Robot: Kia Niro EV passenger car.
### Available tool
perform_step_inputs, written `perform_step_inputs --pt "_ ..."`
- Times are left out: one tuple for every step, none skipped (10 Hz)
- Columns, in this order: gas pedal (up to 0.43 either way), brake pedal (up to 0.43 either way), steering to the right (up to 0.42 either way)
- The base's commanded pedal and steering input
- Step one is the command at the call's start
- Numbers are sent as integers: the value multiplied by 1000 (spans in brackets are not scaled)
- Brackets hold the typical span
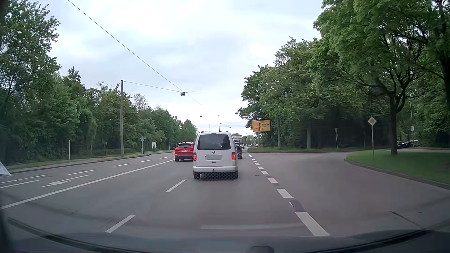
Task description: Follow the waypoints while adhering to traffic rules and regulations
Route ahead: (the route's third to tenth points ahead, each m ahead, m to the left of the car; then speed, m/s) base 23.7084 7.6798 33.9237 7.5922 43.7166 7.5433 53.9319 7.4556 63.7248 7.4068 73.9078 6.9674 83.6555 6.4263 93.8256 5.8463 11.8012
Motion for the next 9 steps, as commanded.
perform_step_inputs --pt "157 0 -2" --pt "157 0 -2" --pt "150 0 -2" --pt "118 0 -2" --pt "118 0 -2" --pt "118 0 -2" --pt "130 0 -1" --pt "169 0 -2" --pt "197 0 -2"
